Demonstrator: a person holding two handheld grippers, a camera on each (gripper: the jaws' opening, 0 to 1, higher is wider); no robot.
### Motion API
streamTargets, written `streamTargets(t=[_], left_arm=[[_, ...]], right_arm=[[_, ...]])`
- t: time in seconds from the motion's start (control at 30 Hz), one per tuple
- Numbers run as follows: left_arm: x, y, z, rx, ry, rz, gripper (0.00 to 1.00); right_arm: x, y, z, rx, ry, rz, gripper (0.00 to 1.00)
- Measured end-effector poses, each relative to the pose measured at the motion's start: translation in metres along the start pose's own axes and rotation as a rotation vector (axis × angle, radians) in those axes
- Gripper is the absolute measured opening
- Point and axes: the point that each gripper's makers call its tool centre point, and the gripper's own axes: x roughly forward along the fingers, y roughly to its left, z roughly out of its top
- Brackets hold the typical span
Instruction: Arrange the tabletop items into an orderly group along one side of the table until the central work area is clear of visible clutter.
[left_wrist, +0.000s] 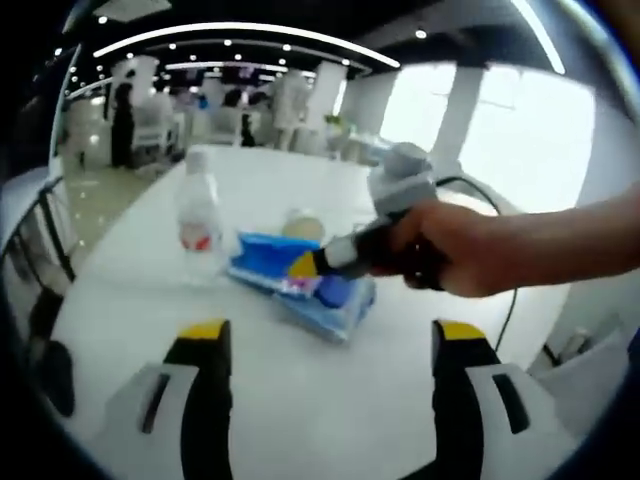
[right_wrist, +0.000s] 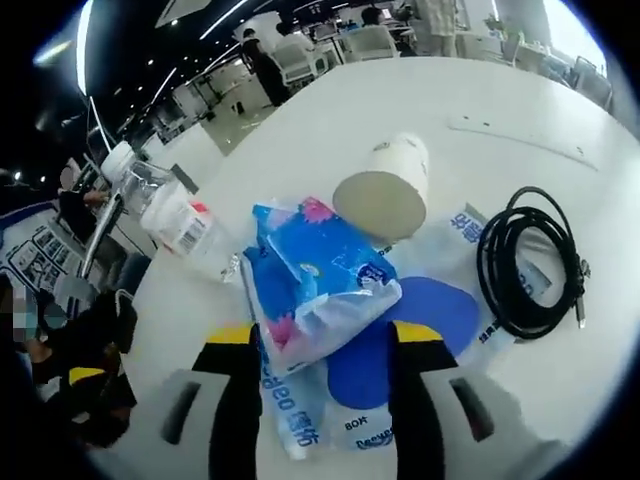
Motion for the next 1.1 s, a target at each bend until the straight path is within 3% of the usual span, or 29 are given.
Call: streamTargets(t=[0.07,0.13,0.37,0.43,0.6,0.93,1.1], left_arm=[[0.001,-0.001,0.001,0.001,-0.006,-0.004,0.78],[0.004,0.001,-0.003,0.004,0.005,-0.002,0.77],[0.008,0.005,-0.005,-0.014,0.008,-0.003,0.75],[0.008,0.006,-0.006,-0.017,0.01,0.002,0.74],[0.008,0.015,-0.003,-0.044,-0.002,0.017,0.72],[0.003,0.019,-0.001,-0.045,-0.009,0.04,0.73],[0.0,0.015,-0.002,-0.036,0.002,0.034,0.73]], right_arm=[[0.003,-0.004,-0.003,-0.001,0.019,-0.014,0.29],[0.004,-0.007,-0.003,-0.011,0.022,-0.03,0.22],[0.001,-0.013,-0.005,-0.065,0.02,-0.06,0.12],[0.0,-0.014,-0.003,-0.073,-0.001,-0.053,0.02],[-0.017,-0.014,-0.005,-0.081,-0.028,-0.049,0.01],[-0.037,-0.045,0.005,-0.062,-0.072,-0.086,0.01],[-0.049,-0.065,0.02,-0.051,-0.108,-0.108,0.01]])
